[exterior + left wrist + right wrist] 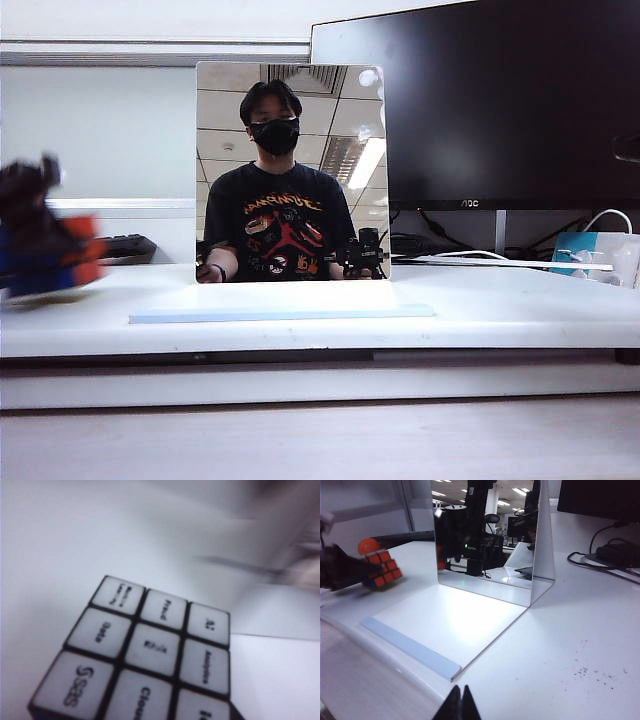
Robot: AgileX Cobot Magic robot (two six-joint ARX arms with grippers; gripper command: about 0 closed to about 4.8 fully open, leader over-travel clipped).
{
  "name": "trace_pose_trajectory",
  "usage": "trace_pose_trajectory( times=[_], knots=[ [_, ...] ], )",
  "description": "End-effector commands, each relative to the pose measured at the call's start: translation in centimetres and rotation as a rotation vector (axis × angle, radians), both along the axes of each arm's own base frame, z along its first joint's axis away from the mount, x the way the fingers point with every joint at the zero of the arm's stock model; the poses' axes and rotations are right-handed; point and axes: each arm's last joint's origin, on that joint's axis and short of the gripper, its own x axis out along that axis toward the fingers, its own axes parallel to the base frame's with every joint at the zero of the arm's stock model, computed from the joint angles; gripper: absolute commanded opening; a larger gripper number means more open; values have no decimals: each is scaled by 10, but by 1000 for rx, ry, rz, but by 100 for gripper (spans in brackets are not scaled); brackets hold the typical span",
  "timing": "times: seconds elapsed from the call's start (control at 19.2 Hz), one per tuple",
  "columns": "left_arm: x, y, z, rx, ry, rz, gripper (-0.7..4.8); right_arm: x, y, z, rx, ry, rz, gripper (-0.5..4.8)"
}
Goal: Move the the Rubik's Cube near the mirror.
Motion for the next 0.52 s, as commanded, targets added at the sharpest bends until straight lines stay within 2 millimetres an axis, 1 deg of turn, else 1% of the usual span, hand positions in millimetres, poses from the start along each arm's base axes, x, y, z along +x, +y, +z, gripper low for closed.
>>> trace_pose_trajectory(
  times=[0.05,0.16,0.21,0.26,0.31,0.36,0.42,0.47,0.52],
  knots=[
    [2,-15,14,-114,-38,-350,-5,0,0,0,3,-14,-2,-1],
    [0,-23,15,-104,-27,-456,-5,0,0,0,3,-14,-1,-1],
    [-1,-33,16,-96,-25,-524,-5,0,0,0,4,-13,0,-1],
    [-2,-39,19,-89,-33,-556,-5,0,0,0,4,-13,0,-1],
    [-2,-50,23,-77,-38,-568,-5,0,0,0,4,-13,0,-1],
    [-2,-60,26,-67,-25,-540,-5,0,0,0,4,-13,0,-1],
    [-4,-78,31,-24,-27,-513,-5,0,0,0,3,-13,0,-1],
    [-5,-98,38,25,-21,-448,-5,0,0,0,4,-13,0,-1],
    [-6,-107,42,49,-15,-404,-5,0,0,0,4,-13,0,-1]
  ],
)
